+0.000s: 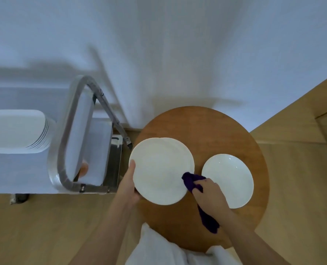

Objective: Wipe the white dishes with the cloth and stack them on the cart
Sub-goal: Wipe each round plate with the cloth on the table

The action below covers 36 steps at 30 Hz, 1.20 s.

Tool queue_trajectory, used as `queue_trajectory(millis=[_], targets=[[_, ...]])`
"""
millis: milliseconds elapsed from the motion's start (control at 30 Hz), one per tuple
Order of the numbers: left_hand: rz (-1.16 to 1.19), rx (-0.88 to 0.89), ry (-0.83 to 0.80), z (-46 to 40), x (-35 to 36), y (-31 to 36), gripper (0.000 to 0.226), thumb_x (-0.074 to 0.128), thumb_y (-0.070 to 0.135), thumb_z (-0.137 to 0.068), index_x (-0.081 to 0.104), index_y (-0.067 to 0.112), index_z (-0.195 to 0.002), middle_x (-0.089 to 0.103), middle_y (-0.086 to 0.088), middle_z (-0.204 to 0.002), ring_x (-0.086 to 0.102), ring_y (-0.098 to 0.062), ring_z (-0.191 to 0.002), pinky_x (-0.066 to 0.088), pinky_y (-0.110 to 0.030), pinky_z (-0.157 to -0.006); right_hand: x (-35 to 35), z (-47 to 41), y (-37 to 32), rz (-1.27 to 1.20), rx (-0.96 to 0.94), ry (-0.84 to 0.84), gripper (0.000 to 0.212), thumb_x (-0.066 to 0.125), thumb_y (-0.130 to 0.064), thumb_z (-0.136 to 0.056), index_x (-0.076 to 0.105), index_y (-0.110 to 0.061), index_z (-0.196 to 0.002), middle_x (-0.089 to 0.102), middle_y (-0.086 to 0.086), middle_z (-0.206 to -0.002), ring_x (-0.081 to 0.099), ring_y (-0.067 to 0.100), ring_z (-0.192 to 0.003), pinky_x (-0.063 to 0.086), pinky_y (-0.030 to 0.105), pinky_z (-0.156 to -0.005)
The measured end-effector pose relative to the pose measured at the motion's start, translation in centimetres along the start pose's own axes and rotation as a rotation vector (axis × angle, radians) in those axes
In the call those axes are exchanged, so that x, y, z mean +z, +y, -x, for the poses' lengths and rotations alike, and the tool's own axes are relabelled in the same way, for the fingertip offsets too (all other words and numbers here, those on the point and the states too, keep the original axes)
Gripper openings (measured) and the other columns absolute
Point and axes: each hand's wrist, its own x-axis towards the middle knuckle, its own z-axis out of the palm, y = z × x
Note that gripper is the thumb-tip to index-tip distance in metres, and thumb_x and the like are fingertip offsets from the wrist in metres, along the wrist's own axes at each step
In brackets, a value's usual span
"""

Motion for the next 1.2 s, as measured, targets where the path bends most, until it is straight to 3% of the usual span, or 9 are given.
queue_trajectory(millis=[167, 400, 467, 567, 700, 833, 1067, 1133, 1200], targets=[[0.009, -0.029, 0.029, -2.0, 0.9, -0.7, 0.056, 0.045, 0.058, -0.089, 0.051, 0.026, -0.135, 0.059, -0.013, -0.131, 0.055, -0.042, -0.119, 0.042, -0.063, -0.099, 0.9, -0.2, 1.8, -0.131, 0.140, 0.099, 0.020, 0.049, -0.024, -0.094, 0.064, -0.020, -0.106, 0.057, -0.015, -0.081, 0.052, 0.002, -0.070, 0.035, 0.011, -0.057], [-0.014, -0.012, 0.092, -3.7, 0.8, -1.3, 0.052, 0.050, 0.056, -0.087, 0.056, 0.025, -0.129, 0.062, -0.012, -0.127, 0.057, -0.040, -0.117, 0.043, -0.063, -0.098, 1.6, -0.9, 1.6, -0.173, 0.147, 0.150, 0.025, 0.052, -0.023, -0.092, 0.061, -0.020, -0.115, 0.053, -0.009, -0.098, 0.047, 0.002, -0.073, 0.034, 0.010, -0.059], [-0.197, -0.029, 0.245, -4.0, 0.5, -1.1, 0.052, 0.046, 0.056, -0.091, 0.053, 0.021, -0.130, 0.062, -0.010, -0.126, 0.057, -0.036, -0.117, 0.045, -0.058, -0.099, 1.7, -1.0, 1.5, -0.190, 0.148, 0.160, 0.026, 0.053, -0.023, -0.092, 0.060, -0.020, -0.116, 0.050, -0.012, -0.097, 0.048, 0.003, -0.074, 0.034, 0.009, -0.058], [-0.802, 0.121, 0.563, -4.9, -1.0, -1.6, 0.047, 0.035, 0.049, -0.099, 0.052, 0.011, -0.121, 0.057, -0.009, -0.125, 0.055, -0.025, -0.111, 0.046, -0.047, -0.101, 1.6, -1.1, 1.7, -0.208, 0.168, 0.173, 0.025, 0.052, -0.021, -0.092, 0.059, -0.020, -0.115, 0.056, -0.007, -0.102, 0.051, 0.007, -0.081, 0.038, 0.013, -0.061], [-0.950, 0.314, 0.717, -5.6, -2.3, -2.5, 0.046, 0.042, 0.042, -0.098, 0.044, 0.011, -0.132, 0.046, -0.011, -0.128, 0.048, -0.026, -0.114, 0.044, -0.043, -0.096, 1.3, -1.2, 2.0, -0.223, 0.206, 0.181, 0.025, 0.051, -0.019, -0.092, 0.059, -0.018, -0.116, 0.052, -0.009, -0.098, 0.051, 0.007, -0.079, 0.039, 0.015, -0.063], [-1.183, 0.289, 0.720, -7.2, -3.0, -2.7, 0.052, 0.034, 0.045, -0.100, 0.042, 0.016, -0.142, 0.044, -0.016, -0.138, 0.043, -0.035, -0.124, 0.040, -0.054, -0.104, 1.4, -0.8, 2.5, -0.224, 0.203, 0.157, 0.023, 0.051, -0.018, -0.093, 0.058, -0.019, -0.114, 0.050, -0.010, -0.098, 0.047, 0.002, -0.073, 0.034, 0.008, -0.057], [-1.315, 0.121, 0.648, -8.3, -3.5, -2.9, 0.061, 0.034, 0.049, -0.099, 0.023, 0.017, -0.150, 0.038, -0.018, -0.145, 0.035, -0.039, -0.133, 0.032, -0.057, -0.109, 1.4, -0.1, 3.8, -0.242, 0.224, 0.111, 0.024, 0.051, -0.019, -0.093, 0.056, -0.020, -0.117, 0.052, -0.009, -0.102, 0.051, 0.007, -0.078, 0.041, 0.012, -0.061], [-1.373, 0.264, 0.735, -7.2, -2.1, -2.8, 0.066, 0.047, 0.043, -0.097, 0.023, 0.012, -0.150, 0.032, -0.018, -0.150, 0.029, -0.039, -0.137, 0.027, -0.054, -0.110, 1.2, 0.0, 4.4, -0.260, 0.248, 0.108, 0.026, 0.051, -0.019, -0.093, 0.056, -0.020, -0.118, 0.053, -0.007, -0.104, 0.053, 0.009, -0.081, 0.042, 0.015, -0.063], [-1.388, 0.558, 0.668, -5.5, 0.2, -3.4, 0.058, 0.058, 0.030, -0.093, 0.037, 0.010, -0.143, 0.043, -0.017, -0.142, 0.037, -0.036, -0.132, 0.033, -0.049, -0.106, 0.8, 0.0, 5.3, -0.287, 0.282, 0.125, 0.027, 0.050, -0.019, -0.093, 0.056, -0.019, -0.120, 0.054, -0.004, -0.107, 0.054, 0.011, -0.085, 0.042, 0.016, -0.063]])
